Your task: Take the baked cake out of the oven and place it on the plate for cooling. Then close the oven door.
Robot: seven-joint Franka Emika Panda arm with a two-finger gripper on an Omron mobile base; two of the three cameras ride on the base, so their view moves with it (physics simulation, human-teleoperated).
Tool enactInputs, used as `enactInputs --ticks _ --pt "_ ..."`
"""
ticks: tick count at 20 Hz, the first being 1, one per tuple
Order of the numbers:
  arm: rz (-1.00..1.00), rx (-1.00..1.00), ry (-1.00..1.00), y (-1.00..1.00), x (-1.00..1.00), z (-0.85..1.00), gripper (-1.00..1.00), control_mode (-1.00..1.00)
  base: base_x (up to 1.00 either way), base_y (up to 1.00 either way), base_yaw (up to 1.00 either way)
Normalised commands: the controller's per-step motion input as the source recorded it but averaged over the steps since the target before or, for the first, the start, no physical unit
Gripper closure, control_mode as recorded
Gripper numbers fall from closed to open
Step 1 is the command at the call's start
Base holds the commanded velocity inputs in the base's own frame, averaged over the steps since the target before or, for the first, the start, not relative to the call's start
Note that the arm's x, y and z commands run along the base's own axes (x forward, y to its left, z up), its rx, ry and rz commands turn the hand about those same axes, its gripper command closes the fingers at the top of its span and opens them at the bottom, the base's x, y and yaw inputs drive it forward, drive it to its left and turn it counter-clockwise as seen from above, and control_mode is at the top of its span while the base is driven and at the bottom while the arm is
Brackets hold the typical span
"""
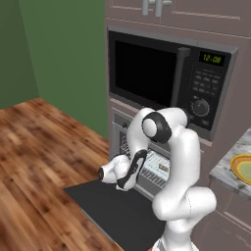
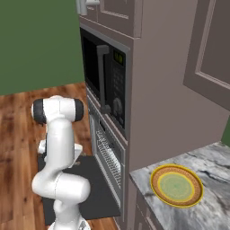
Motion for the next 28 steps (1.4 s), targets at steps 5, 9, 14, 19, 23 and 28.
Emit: enactInputs --ticks 5,9,14,19,23,28 --pt "0.02 -0.08 0.04 0.00 0.50 -0.43 -1.00 -1.00 0.00 0.00 0.00" --pt "0.03 -0.08 0.08 0.00 0.55 -0.49 -1.00 -1.00 0.00 0.00 0.00" --pt "0.03 -0.05 0.09 0.00 0.62 -0.47 -1.00 -1.00 0.00 0.00 0.00" --pt "0.04 -0.01 0.07 -0.14 0.57 -0.44 -1.00 -1.00 0.00 0.00 0.00" --pt "0.06 0.00 0.07 -0.27 0.51 -0.50 -1.00 -1.00 0.00 0.00 0.00" --pt "0.05 0.00 0.05 -0.25 0.50 -0.50 -1.00 -1.00 0.00 0.00 0.00"
